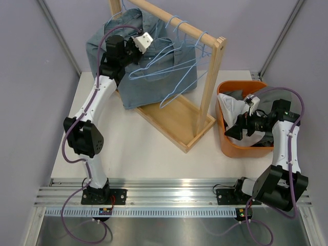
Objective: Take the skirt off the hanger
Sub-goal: Pick up the hanger from the clothesline.
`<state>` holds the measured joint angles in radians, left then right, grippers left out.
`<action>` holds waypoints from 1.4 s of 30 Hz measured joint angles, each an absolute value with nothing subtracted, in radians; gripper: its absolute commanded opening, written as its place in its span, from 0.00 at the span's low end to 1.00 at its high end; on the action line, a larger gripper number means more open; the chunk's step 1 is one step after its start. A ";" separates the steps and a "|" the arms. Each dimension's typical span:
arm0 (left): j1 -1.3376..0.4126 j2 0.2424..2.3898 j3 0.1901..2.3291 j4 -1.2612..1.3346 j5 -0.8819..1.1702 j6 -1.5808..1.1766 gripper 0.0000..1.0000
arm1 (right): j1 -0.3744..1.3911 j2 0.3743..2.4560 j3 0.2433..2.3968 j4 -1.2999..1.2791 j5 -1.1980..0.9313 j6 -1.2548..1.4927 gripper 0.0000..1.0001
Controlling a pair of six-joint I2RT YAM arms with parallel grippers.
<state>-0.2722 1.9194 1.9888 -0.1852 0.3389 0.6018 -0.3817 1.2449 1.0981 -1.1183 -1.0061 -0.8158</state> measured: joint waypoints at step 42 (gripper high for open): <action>-0.215 0.699 0.897 -0.486 0.024 0.052 0.00 | 0.285 1.048 1.146 -1.248 -0.978 -1.077 0.99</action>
<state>-0.2150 0.6987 0.8967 -0.4862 0.0238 0.0517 0.2852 1.0477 1.1461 -1.2480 -0.9783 -1.0767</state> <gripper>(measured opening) 0.133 0.993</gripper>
